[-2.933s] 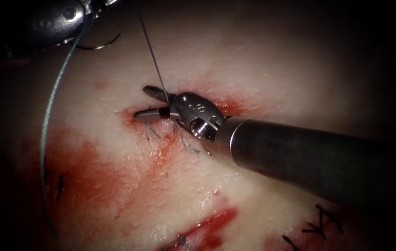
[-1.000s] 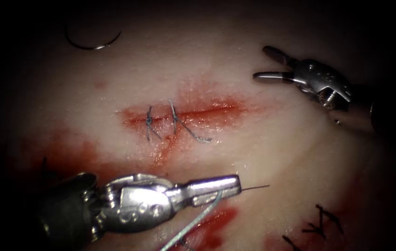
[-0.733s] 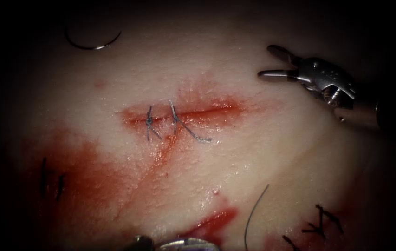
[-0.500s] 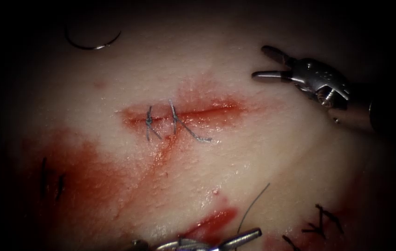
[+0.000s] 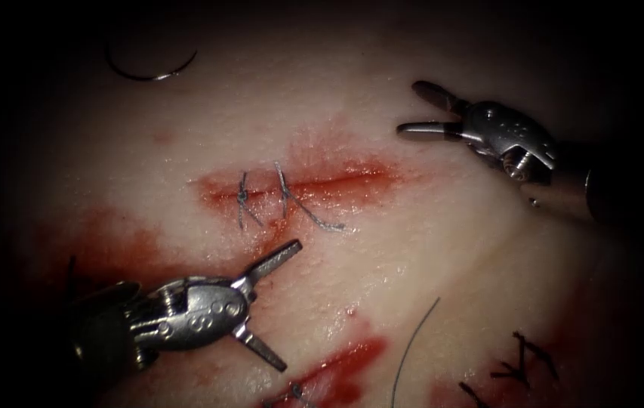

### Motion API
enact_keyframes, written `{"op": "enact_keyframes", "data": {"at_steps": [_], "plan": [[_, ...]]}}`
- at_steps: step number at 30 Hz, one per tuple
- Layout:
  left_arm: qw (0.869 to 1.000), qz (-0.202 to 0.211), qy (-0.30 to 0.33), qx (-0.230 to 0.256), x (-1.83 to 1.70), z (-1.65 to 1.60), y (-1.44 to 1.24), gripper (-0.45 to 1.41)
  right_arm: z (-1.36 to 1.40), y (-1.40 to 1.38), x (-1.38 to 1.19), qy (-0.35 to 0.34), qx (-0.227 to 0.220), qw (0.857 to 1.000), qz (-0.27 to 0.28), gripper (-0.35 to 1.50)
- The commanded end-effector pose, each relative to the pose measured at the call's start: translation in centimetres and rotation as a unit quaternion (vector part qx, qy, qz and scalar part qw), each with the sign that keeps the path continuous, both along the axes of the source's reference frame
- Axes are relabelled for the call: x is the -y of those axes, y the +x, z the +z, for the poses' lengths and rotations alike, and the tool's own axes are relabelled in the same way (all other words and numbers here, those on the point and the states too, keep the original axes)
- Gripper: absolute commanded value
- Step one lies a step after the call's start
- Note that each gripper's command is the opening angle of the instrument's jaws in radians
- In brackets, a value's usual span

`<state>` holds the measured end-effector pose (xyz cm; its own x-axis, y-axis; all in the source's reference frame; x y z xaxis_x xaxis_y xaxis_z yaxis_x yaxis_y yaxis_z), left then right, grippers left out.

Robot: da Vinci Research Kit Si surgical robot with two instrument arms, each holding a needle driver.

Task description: Wound Closure

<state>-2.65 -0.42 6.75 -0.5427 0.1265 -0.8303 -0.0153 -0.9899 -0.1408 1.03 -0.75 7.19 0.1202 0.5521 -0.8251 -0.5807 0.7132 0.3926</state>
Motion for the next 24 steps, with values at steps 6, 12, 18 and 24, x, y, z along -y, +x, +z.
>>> {"op": "enact_keyframes", "data": {"at_steps": [6,12,18,24], "plan": [[0.997,-0.068,0.013,-0.044,-0.22,0.25,-0.24,0.71,-0.01,0.10,0.02,-0.004,0.033,0.999,-0.003,1.33],[0.979,-0.108,-0.077,-0.154,-0.41,0.35,-0.48,0.51,-0.11,0.14,0.03,-0.017,0.077,0.997,-0.017,1.35],[0.961,-0.105,-0.134,-0.216,-0.41,0.55,-0.64,0.54,-0.12,0.25,0.06,-0.014,0.088,0.996,-0.027,1.35],[0.952,-0.088,-0.155,-0.250,-0.32,0.68,-0.69,0.54,-0.11,0.35,0.08,-0.012,0.085,0.996,-0.032,1.36]]}}
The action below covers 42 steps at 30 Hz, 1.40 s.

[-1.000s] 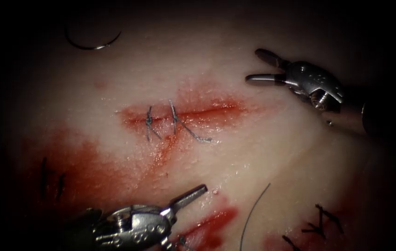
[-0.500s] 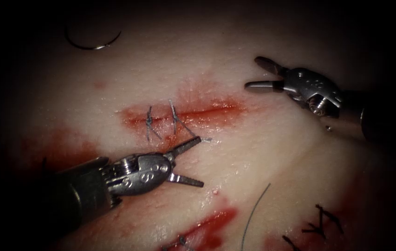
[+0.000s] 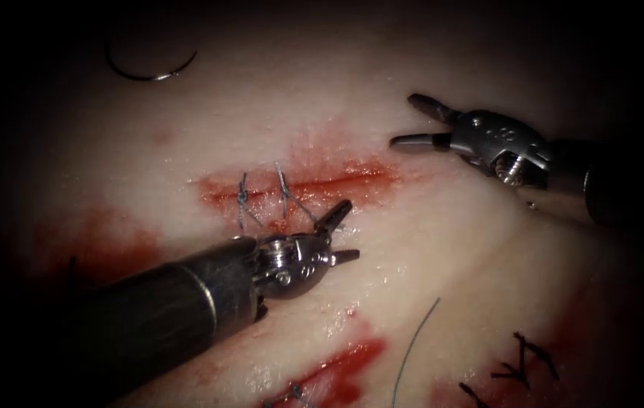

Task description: Wound Closure

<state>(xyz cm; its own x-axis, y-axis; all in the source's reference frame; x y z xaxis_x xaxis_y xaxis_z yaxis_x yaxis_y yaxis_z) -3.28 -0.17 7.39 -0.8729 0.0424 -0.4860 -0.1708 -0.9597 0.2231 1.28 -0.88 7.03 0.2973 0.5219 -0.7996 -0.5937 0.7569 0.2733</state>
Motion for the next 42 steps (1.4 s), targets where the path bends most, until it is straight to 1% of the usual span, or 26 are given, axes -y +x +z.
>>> {"op": "enact_keyframes", "data": {"at_steps": [1,5,9,11,15,17,19,20,21,23,24,25,26,28,29,31,32,34,35,36,37,39,40,41,42], "plan": [[1.000,0.003,-0.006,-0.007,-0.07,0.05,-0.06,0.54,0.05,0.13,-0.04,-0.001,-0.003,1.000,-0.002,1.36],[0.999,0.005,-0.017,-0.032,-0.15,0.14,-0.02,0.57,0.06,0.16,-0.03,-0.001,-0.004,1.000,-0.003,1.36],[0.999,0.007,-0.021,-0.040,-0.20,0.22,0.01,0.57,0.07,0.16,-0.03,-0.001,-0.004,1.000,-0.003,1.36],[0.999,0.004,-0.022,-0.044,-0.20,0.27,0.01,0.52,0.07,0.16,-0.03,-0.002,-0.004,1.000,-0.003,1.36],[0.998,0.019,-0.030,-0.047,-0.15,0.37,-0.01,0.32,0.07,0.17,-0.03,-0.002,-0.004,1.000,-0.003,1.36],[0.998,0.030,-0.031,-0.041,-0.13,0.38,-0.02,0.22,0.07,0.17,-0.03,-0.002,-0.004,1.000,-0.003,1.36],[0.998,0.031,-0.029,-0.036,-0.12,0.38,-0.02,0.19,0.07,0.17,-0.02,-0.002,-0.004,1.000,-0.003,1.36],[0.998,0.034,-0.029,-0.035,-0.11,0.38,-0.03,0.10,0.07,0.17,-0.02,-0.002,-0.004,1.000,-0.003,1.36],[0.998,0.036,-0.030,-0.037,-0.10,0.37,-0.03,0.07,0.07,0.17,-0.02,-0.002,-0.004,1.000,-0.003,1.36],[0.998,0.034,-0.030,-0.039,-0.10,0.37,-0.03,-0.08,0.08,0.17,-0.02,-0.002,-0.005,1.000,-0.004,1.36],[0.998,0.033,-0.029,-0.042,-0.11,0.38,-0.04,-0.35,0.08,0.18,-0.02,-0.002,-0.005,1.000,-0.004,1.35],[0.998,0.032,-0.029,-0.043,-0.11,0.39,-0.04,-0.45,0.08,0.18,-0.01,-0.002,-0.005,1.000,-0.003,1.35],[0.998,0.032,-0.028,-0.042,-0.12,0.39,-0.03,-0.45,0.08,0.19,-0.01,-0.003,-0.005,1.000,-0.003,1.35],[0.998,0.036,-0.026,-0.035,-0.13,0.40,-0.02,-0.45,0.09,0.21,0.00,-0.003,-0.009,1.000,-0.007,1.33],[0.998,0.042,-0.026,-0.028,-0.13,0.39,0.01,-0.45,0.09,0.22,0.01,-0.003,-0.012,1.000,-0.010,1.28],[0.998,0.058,-0.022,-0.008,-0.14,0.38,0.06,-0.45,0.11,0.26,0.06,-0.005,-0.028,0.999,-0.028,1.20],[0.998,0.067,-0.017,0.008,-0.15,0.36,0.11,-0.45,0.13,0.27,0.07,-0.010,-0.033,0.999,-0.038,1.18],[0.997,0.076,-0.012,0.024,-0.17,0.33,0.19,-0.45,0.17,0.31,0.10,-0.013,-0.055,0.996,-0.063,1.15],[0.996,0.081,-0.010,0.037,-0.19,0.31,0.26,-0.45,0.19,0.33,0.12,-0.012,-0.069,0.994,-0.080,1.18],[0.995,0.086,-0.008,0.050,-0.20,0.30,0.31,-0.45,0.22,0.36,0.13,-0.026,-0.091,0.990,-0.105,1.23],[0.994,0.095,-0.005,0.061,-0.22,0.28,0.35,-0.45,0.25,0.38,0.14,-0.036,-0.103,0.986,-0.124,1.31],[0.989,0.122,-0.003,0.088,-0.26,0.25,0.46,-0.45,0.31,0.45,0.16,-0.061,-0.128,0.977,-0.160,1.38],[0.982,0.153,-0.009,0.106,-0.29,0.22,0.55,-0.45,0.38,0.52,0.19,-0.094,-0.153,0.966,-0.187,1.41],[0.982,0.153,-0.009,0.106,-0.29,0.22,0.55,-0.45,0.38,0.52,0.19,-0.094,-0.153,0.966,-0.187,1.41],[0.979,0.164,-0.006,0.121,-0.30,0.21,0.60,-0.45,0.40,0.56,0.20,-0.104,-0.154,0.963,-0.194,1.41]]}}
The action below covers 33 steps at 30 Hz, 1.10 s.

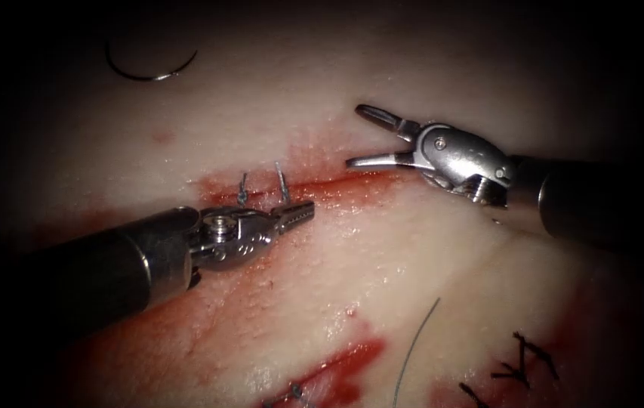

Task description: Wound Closure

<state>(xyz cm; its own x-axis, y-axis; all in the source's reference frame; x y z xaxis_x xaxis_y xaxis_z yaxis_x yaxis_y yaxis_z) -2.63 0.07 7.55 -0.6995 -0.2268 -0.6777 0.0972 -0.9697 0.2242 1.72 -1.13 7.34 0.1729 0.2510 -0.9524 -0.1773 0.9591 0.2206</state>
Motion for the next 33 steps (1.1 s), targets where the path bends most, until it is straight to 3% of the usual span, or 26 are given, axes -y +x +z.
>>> {"op": "enact_keyframes", "data": {"at_steps": [1,5,10,24,33], "plan": [[1.000,0.009,0.001,0.012,-0.07,0.03,-0.02,-0.45,0.11,0.15,-0.03,-0.013,-0.007,1.000,-0.010,1.43],[0.999,0.032,0.007,0.044,-0.05,-0.01,0.08,-0.45,0.15,0.35,0.07,-0.037,-0.021,0.998,-0.045,1.48],[0.997,0.049,0.010,0.066,-0.05,0.00,0.15,-0.45,0.20,0.57,0.23,-0.073,-0.002,0.994,-0.079,1.48],[0.995,0.062,0.009,0.077,0.01,0.02,0.14,-0.45,0.18,1.00,0.37,-0.126,0.011,0.989,-0.081,1.46],[0.995,0.061,0.017,0.079,0.02,0.02,0.14,-0.45,0.21,1.31,0.39,-0.162,-0.012,0.983,-0.088,1.43]]}}
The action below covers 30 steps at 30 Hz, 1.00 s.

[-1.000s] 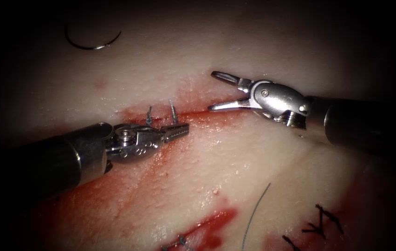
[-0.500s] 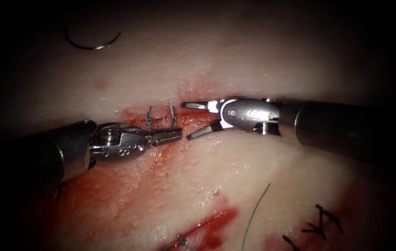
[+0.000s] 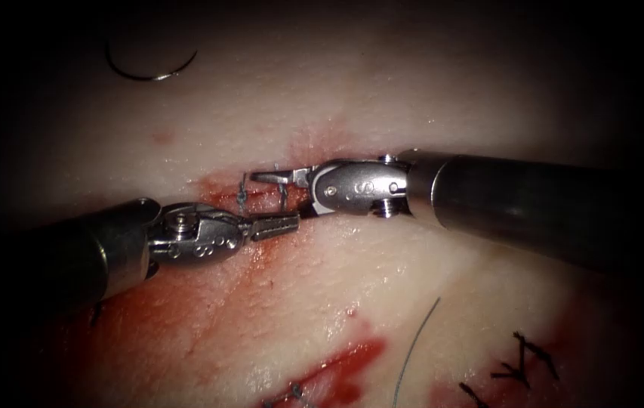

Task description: Wound Closure

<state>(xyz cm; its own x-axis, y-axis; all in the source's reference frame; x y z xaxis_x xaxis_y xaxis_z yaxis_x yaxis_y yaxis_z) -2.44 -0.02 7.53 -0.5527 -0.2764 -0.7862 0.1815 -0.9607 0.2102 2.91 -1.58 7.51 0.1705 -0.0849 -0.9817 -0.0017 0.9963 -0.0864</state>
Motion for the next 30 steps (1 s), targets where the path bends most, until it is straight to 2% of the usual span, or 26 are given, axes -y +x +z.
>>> {"op": "enact_keyframes", "data": {"at_steps": [1,8,17,20,21,22,23,24,28,30], "plan": [[1.000,0.000,-0.002,0.001,-0.06,0.03,-0.05,-0.45,0.05,0.15,-0.04,-0.010,-0.005,1.000,-0.003,1.43],[1.000,-0.003,0.003,0.001,-0.05,0.02,-0.06,-0.45,-0.01,0.37,0.07,-0.016,-0.014,1.000,-0.012,1.41],[1.000,-0.005,0.005,0.001,-0.04,0.02,-0.09,-0.45,-0.03,0.41,0.08,-0.016,-0.012,1.000,-0.007,1.41],[1.000,-0.004,0.005,-0.001,-0.02,0.02,-0.12,-0.45,-0.02,0.41,0.07,-0.017,-0.013,1.000,-0.005,1.33],[1.000,-0.003,0.005,-0.002,-0.02,0.02,-0.13,-0.45,-0.02,0.41,0.07,-0.020,-0.015,1.000,-0.004,1.25],[1.000,-0.005,0.007,-0.002,-0.01,0.03,-0.16,-0.45,-0.02,0.40,0.09,-0.018,-0.018,1.000,-0.003,0.79],[1.000,-0.004,0.008,-0.002,0.00,0.03,-0.16,-0.45,-0.02,0.40,0.10,-0.018,-0.019,1.000,-0.002,0.44],[1.000,0.000,0.009,-0.002,0.01,0.02,-0.17,-0.45,0.00,0.41,0.13,-0.017,-0.002,1.000,-0.017,-0.35],[1.000,0.002,0.010,-0.004,0.04,-0.01,-0.18,-0.45,0.05,0.42,0.20,-0.001,0.030,1.000,-0.006,-0.35],[1.000,0.002,0.010,-0.003,0.05,-0.03,-0.18,-0.45,0.07,0.42,0.22,-0.003,0.031,0.999,-0.007,-0.35]]}}
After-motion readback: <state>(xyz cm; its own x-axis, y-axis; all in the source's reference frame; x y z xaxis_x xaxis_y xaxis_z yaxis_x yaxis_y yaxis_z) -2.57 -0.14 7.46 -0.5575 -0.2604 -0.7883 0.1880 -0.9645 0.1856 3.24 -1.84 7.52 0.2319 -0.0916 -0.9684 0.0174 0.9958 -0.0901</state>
